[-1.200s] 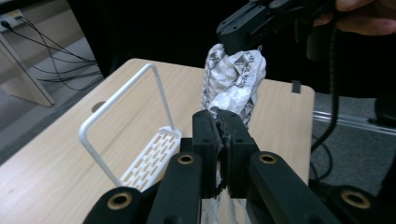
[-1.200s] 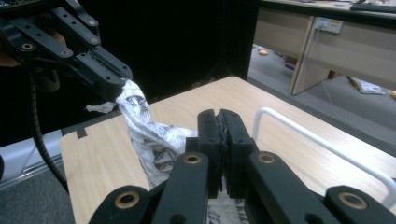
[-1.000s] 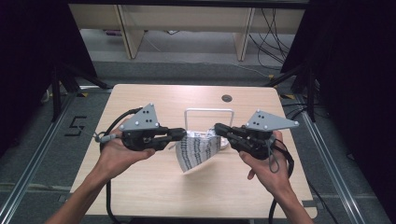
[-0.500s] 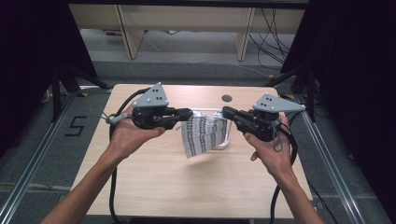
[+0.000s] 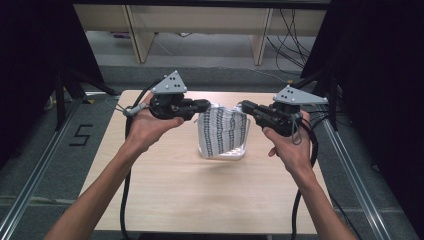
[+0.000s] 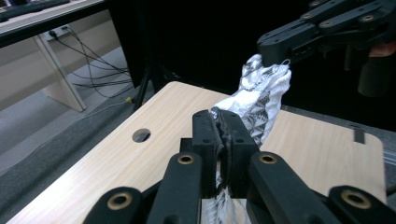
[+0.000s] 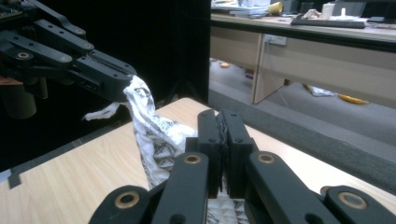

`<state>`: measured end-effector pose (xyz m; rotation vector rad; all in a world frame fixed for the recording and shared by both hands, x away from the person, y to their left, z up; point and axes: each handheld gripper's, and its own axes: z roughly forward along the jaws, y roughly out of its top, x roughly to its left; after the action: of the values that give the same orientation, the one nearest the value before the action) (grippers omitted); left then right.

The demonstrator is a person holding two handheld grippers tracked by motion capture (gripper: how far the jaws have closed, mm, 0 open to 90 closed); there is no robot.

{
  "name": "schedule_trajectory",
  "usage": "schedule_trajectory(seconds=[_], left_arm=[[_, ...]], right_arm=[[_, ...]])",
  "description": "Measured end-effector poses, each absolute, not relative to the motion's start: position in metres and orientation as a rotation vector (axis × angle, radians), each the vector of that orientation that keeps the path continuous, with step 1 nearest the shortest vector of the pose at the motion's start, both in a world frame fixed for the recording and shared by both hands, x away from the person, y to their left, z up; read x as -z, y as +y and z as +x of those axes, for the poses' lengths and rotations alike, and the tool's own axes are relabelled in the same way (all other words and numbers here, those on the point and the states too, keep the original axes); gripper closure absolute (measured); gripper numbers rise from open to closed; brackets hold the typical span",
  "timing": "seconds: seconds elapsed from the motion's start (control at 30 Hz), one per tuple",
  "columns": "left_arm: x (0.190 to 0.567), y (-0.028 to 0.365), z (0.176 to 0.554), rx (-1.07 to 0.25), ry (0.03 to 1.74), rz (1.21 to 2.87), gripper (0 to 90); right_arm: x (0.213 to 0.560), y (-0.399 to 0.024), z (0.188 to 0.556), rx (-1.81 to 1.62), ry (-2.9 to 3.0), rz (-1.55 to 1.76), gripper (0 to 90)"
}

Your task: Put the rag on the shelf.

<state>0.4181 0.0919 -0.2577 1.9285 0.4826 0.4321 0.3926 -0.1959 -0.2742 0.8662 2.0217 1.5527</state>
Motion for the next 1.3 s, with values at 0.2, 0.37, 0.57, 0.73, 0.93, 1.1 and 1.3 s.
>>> schedule_trajectory(seconds=[0.2,0.37,0.57,0.73,0.93,1.1,1.3], left_arm=[[0.255,0.088,0.435,-0.452,0.523,1.924,85.3],[0.252,0.084,0.446,-0.463,0.545,1.914,85.3],[0.246,0.077,0.461,-0.488,0.580,1.898,85.3],[0.241,0.072,0.485,-0.499,0.637,1.844,85.2],[0.248,0.069,0.503,-0.477,0.699,1.810,85.2],[0.258,0.068,0.516,-0.476,0.739,1.812,85.2],[0.266,0.065,0.527,-0.478,0.773,1.807,85.1]], right_arm=[[0.272,-0.196,0.404,-1.556,2.002,0.916,88.4],[0.272,-0.196,0.413,-1.547,1.991,0.912,88.4],[0.269,-0.198,0.425,-1.542,1.961,0.966,88.4],[0.263,-0.197,0.442,-1.527,1.934,1.001,88.4],[0.263,-0.197,0.457,-1.517,1.913,1.021,88.4],[0.270,-0.195,0.472,-1.507,1.918,1.076,88.4],[0.280,-0.194,0.490,-1.477,1.919,1.115,88.4]])
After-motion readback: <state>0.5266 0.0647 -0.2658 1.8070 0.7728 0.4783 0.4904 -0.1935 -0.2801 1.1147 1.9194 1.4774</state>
